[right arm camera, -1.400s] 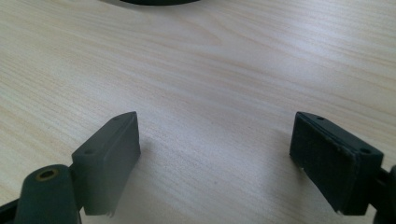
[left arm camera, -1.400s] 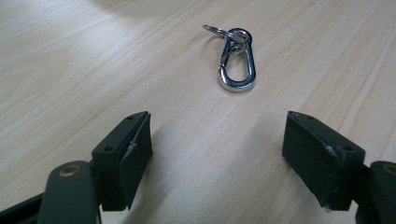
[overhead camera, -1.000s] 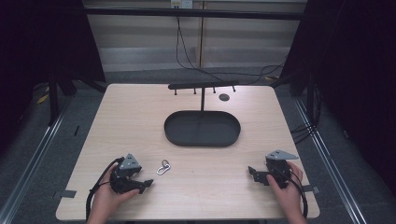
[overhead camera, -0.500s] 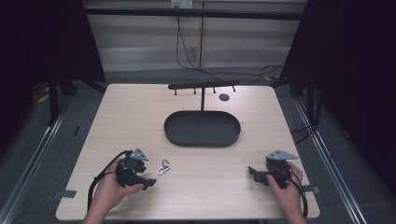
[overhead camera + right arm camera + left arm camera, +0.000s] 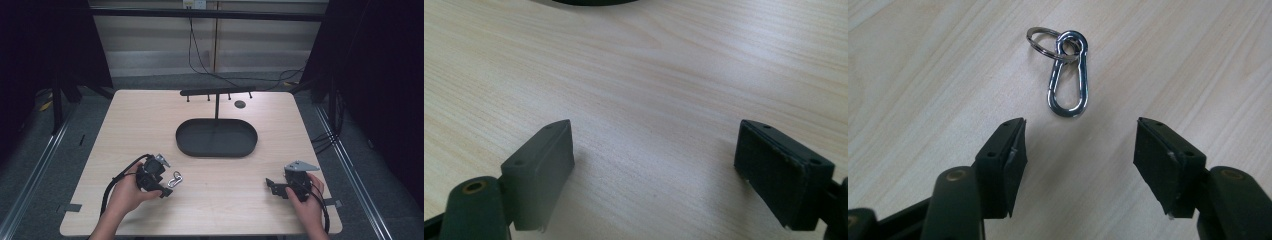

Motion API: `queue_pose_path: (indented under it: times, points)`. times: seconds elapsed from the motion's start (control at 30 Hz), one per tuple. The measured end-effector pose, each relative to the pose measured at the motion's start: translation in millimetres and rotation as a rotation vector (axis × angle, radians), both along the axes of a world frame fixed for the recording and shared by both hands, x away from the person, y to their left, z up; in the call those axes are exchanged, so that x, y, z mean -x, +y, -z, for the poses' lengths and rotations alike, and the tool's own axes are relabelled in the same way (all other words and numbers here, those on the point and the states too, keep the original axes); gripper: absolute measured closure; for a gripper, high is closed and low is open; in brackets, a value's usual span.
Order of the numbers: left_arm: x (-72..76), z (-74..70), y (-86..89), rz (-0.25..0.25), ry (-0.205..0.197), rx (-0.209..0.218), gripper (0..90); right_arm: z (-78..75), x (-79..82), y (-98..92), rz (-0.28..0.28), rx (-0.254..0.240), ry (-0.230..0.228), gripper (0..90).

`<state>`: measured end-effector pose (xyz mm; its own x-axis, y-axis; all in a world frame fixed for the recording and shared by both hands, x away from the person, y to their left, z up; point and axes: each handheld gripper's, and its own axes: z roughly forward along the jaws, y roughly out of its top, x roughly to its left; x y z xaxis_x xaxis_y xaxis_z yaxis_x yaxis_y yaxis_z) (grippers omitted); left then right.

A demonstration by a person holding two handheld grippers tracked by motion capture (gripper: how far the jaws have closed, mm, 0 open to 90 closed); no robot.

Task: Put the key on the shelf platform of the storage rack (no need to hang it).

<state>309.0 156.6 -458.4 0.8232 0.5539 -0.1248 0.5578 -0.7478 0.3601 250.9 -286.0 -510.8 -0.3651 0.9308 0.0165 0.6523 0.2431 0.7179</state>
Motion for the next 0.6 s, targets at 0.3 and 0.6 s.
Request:
queue_pose_path:
  times: [0.3, 0.6]
  points:
    - [-9.6, 2.8, -9.5, 0.009, 0.03, -0.064, 42.8, 0.0, 0.0, 0.0, 0.0, 0.0, 0.0, 15.4]
    - [-20.5, 2.8, -21.3, 0.03, 0.045, -0.097, 46.6, 0.0, 0.0, 0.0, 0.0, 0.0, 0.0, 15.4]
